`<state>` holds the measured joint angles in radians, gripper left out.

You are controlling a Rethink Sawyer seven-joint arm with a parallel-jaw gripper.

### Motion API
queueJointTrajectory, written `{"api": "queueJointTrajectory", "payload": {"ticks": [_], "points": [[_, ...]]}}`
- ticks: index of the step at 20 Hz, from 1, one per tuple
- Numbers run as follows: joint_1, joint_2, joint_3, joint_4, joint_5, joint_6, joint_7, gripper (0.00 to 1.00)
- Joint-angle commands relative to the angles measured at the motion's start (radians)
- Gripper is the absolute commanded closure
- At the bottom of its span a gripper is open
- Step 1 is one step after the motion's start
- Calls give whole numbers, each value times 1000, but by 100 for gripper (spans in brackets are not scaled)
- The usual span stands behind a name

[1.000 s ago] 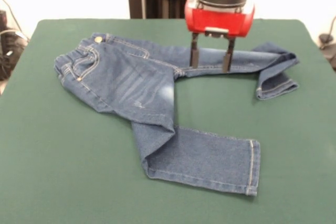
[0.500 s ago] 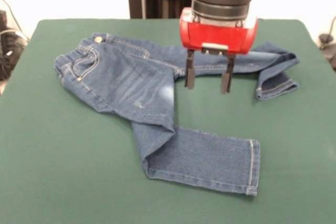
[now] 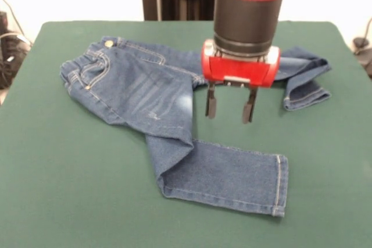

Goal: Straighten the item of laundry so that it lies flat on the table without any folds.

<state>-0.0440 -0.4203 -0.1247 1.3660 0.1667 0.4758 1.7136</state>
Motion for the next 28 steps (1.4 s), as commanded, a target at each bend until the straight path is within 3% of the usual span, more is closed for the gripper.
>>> {"api": "queueJointTrajectory", "payload": {"ticks": [1, 4, 12, 17, 19, 22, 28], "points": [[5, 100, 111, 27, -57, -267, 141, 0], [-9, 154, 134, 13, -82, -425, 155, 0], [-16, 184, 161, -35, -46, -436, 142, 0], [-40, 189, 201, -19, -19, -359, 137, 0], [-47, 201, 208, -28, 6, -255, 126, 0], [-24, 238, 165, -74, 29, -119, 123, 0], [-9, 295, 135, -104, 67, -14, 167, 0]]}}
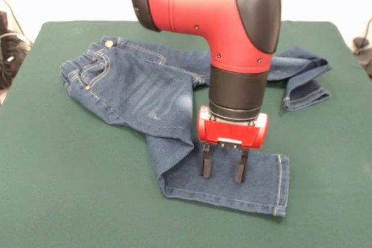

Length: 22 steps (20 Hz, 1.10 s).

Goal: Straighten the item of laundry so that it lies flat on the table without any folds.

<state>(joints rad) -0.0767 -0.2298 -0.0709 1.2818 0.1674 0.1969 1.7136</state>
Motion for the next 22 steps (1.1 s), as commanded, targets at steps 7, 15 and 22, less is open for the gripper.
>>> {"api": "queueJointTrajectory", "payload": {"ticks": [7, 15, 22], "points": [[14, 111, 82, -50, 71, 339, 166, 100], [21, 91, 70, -27, 76, 345, 183, 100], [31, 21, 71, 52, 109, 414, 231, 100]]}}
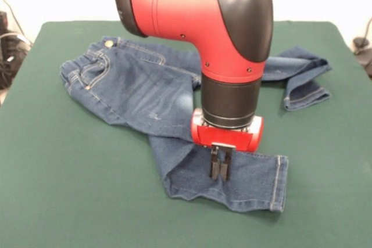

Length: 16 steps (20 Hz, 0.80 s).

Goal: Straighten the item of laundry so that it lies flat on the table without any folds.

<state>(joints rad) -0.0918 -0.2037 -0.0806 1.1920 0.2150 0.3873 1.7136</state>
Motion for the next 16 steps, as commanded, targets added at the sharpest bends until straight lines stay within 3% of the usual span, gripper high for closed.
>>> {"api": "queueJointTrajectory", "payload": {"ticks": [1, 6, 16], "points": [[45, -32, 88, 173, 75, 241, 243, 100], [30, -111, 150, 315, 143, 215, 264, 100], [97, -169, 140, 389, 254, 219, 329, 100]]}}
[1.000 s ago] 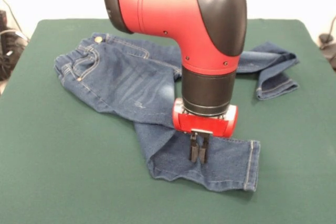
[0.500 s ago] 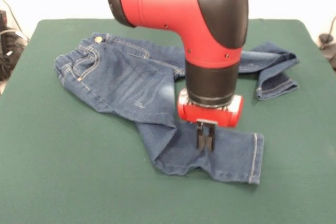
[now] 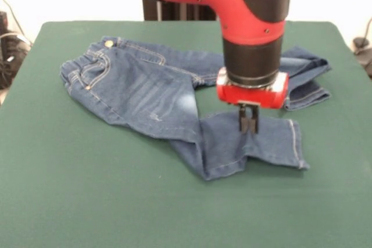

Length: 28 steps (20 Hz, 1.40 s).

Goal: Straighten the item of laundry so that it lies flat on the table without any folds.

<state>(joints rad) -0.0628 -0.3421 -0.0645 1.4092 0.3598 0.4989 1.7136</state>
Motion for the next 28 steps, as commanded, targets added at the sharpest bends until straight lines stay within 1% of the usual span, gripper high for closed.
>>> {"api": "queueJointTrajectory", "payload": {"ticks": [1, 4, 6, 10, 12, 17, 21, 24, 25, 28], "points": [[76, -32, 125, 182, 122, 86, 336, 100], [95, -18, 145, 189, 172, 26, 359, 100], [111, -3, 145, 176, 203, 4, 370, 100], [169, 21, 81, 122, 228, 20, 425, 100], [195, 21, 59, 113, 241, 20, 454, 100], [241, 26, 44, 73, 275, 36, 532, 100], [265, 69, 45, 14, 297, 21, 581, 100], [284, 112, 27, -33, 298, 1, 613, 100], [279, 116, 25, -26, 297, -14, 612, 100], [292, 160, -2, -76, 297, -21, 652, 100]]}}
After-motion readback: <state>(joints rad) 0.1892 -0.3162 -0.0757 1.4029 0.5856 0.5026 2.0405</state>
